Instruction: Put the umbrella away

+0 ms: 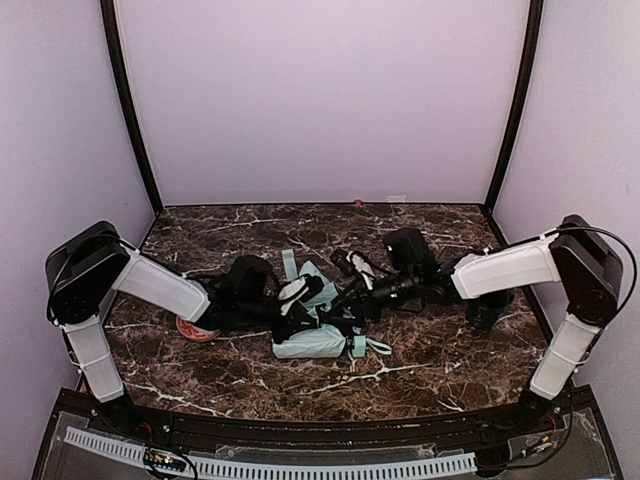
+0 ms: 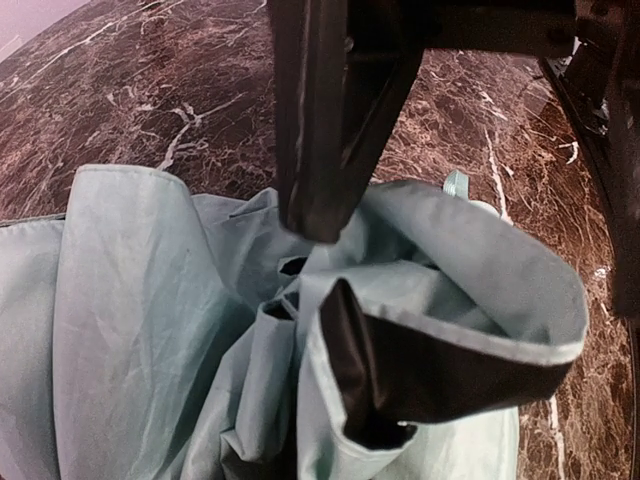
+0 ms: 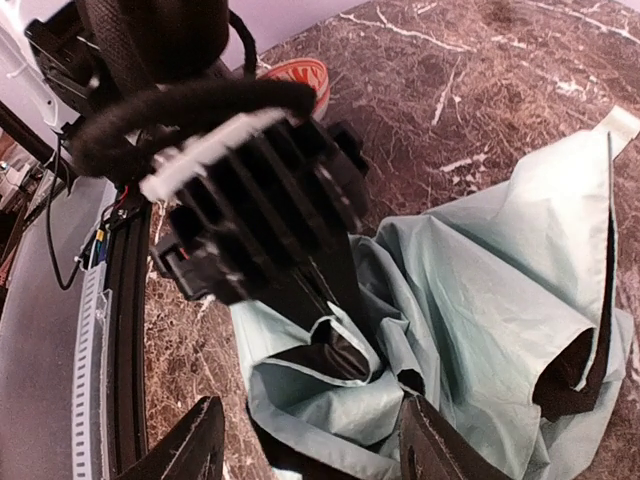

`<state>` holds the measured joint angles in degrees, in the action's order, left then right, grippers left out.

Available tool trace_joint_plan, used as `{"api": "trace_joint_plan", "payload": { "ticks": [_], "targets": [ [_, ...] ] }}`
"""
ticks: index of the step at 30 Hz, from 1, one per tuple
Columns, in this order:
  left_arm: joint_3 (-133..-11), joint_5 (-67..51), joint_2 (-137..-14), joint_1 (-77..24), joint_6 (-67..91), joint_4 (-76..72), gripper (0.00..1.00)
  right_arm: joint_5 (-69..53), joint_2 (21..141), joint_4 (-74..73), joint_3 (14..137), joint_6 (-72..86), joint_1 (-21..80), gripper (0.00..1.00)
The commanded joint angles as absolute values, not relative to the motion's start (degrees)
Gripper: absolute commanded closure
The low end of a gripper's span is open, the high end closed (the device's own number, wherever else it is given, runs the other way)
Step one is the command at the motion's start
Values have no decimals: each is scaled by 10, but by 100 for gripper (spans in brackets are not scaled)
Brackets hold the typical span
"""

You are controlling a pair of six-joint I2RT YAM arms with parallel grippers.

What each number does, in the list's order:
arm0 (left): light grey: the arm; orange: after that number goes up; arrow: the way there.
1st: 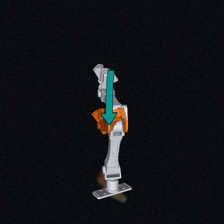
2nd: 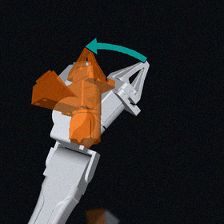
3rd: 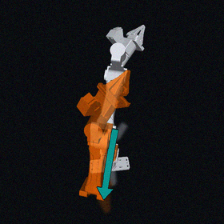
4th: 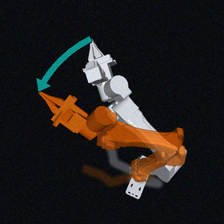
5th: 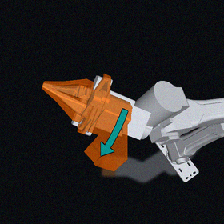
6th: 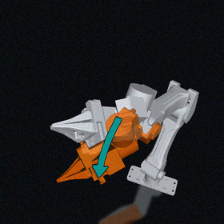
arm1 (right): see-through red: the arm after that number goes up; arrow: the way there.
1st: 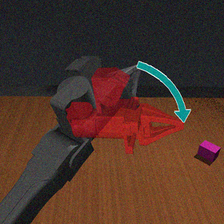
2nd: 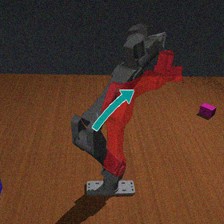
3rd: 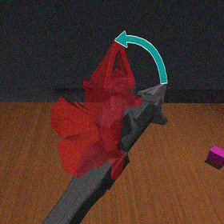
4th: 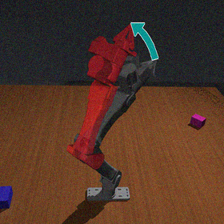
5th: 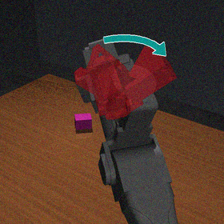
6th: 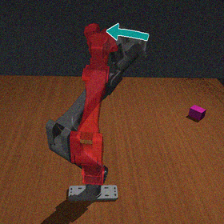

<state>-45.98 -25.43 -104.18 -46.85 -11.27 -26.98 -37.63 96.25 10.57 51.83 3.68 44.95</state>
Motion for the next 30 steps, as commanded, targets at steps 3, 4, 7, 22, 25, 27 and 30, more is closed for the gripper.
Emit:
{"api": "trace_joint_plan", "payload": {
  "ticks": [3,4,7,22,25,27,30],
  "targets": [
    [-445,-277,-1049,-463,-94,-242,100,-371,1019,129,547,27,453,41],
    [-447,-280,-1049,-462,-93,-244,100,-374,1025,127,550,25,455,42],
    [-452,-286,-1049,-460,-87,-249,100,-376,1045,134,552,27,456,76],
    [-450,-232,-974,-456,-128,-235,32,-464,1172,134,580,113,379,100],
    [-454,-214,-958,-456,-138,-224,25,-459,1182,128,583,116,379,100],
    [-465,-201,-969,-454,-137,-207,23,-452,1190,103,593,108,379,100],
    [-495,-188,-1018,-444,-121,-181,23,-448,1200,77,601,98,379,100]
  ]
}}
